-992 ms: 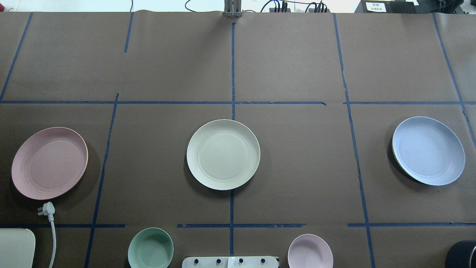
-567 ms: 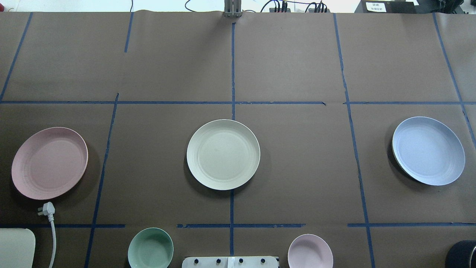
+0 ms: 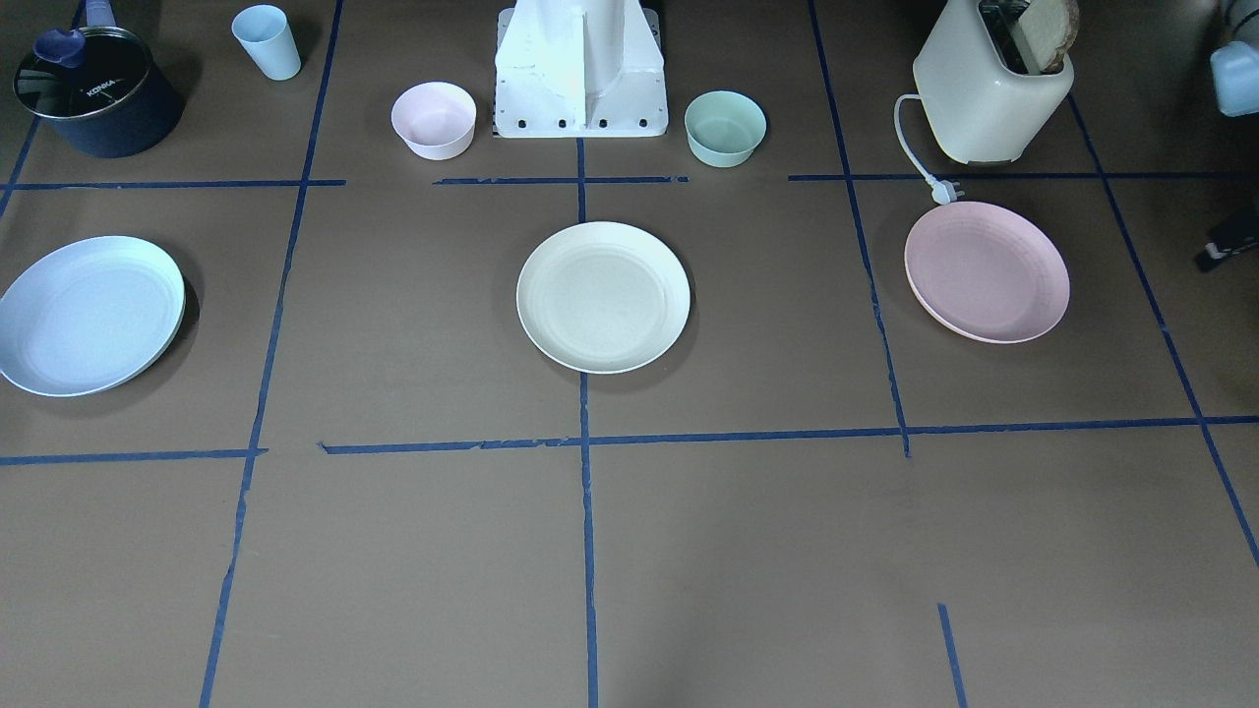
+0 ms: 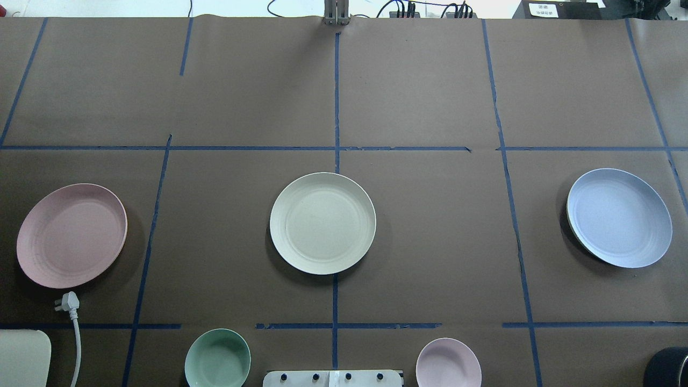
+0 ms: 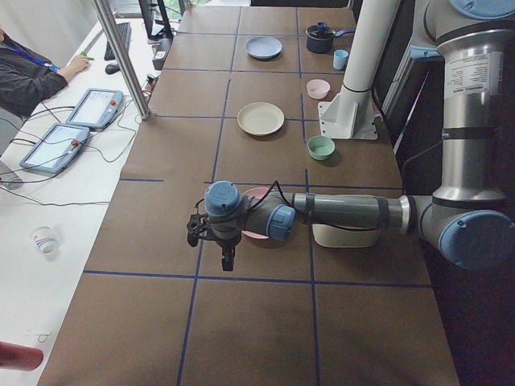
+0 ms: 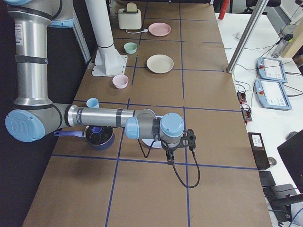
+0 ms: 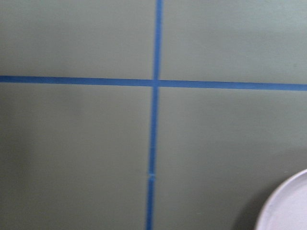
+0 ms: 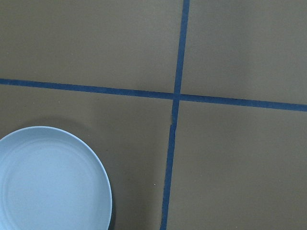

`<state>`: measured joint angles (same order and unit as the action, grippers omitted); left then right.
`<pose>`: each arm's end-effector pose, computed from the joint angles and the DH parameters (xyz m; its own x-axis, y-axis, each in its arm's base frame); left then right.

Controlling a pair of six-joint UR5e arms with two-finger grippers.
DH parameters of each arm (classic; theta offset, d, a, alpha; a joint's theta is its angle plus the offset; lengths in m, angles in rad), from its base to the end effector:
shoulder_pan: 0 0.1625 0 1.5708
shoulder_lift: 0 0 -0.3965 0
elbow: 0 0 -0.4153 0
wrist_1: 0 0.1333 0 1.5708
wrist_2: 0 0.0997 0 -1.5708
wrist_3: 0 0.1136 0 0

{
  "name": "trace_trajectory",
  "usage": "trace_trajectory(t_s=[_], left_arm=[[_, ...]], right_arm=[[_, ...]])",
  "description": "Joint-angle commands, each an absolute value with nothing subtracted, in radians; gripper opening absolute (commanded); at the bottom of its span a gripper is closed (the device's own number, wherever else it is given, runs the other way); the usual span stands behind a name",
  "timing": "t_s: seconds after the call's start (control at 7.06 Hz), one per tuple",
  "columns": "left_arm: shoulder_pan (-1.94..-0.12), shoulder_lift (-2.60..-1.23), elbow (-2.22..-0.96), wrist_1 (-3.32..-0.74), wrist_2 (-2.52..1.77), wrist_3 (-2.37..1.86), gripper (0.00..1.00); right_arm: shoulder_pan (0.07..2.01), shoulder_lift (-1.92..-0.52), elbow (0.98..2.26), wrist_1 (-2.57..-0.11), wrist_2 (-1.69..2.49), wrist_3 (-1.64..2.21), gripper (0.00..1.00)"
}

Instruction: Stack three plates with pink and blue

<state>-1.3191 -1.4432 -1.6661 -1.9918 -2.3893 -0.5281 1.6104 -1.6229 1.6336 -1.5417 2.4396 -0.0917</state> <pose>0.0723 -0.4835 0.6032 0.6282 -0.0731 -0.7746 0.0997 0.9949 -0.0131 0.0662 -0.4949 0.6233 0.6473 -0.0962 0.7561 0.0198 0.9938 0.1095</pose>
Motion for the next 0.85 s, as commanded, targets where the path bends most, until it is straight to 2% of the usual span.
trace_trajectory(t_s=[0.0,0.42,0.71], left_arm=[[-1.116,-1.402,-1.66,-2.263,-2.326,-0.87,1.0],[-0.947,-1.402,-1.652,-2.298,-2.168,-1.005,1.0],[-0.924,-1.402,-1.628,-2.298,-2.158,-0.999,1.0]], right_arm=[[1.609,-1.62,1.635,-1.542,2.436,-0.091,1.0],[1.611,-1.62,1.638,-1.542,2.439,-0.089,1.0],[1.611,-1.62,1.638,-1.542,2.439,-0.089,1.0]])
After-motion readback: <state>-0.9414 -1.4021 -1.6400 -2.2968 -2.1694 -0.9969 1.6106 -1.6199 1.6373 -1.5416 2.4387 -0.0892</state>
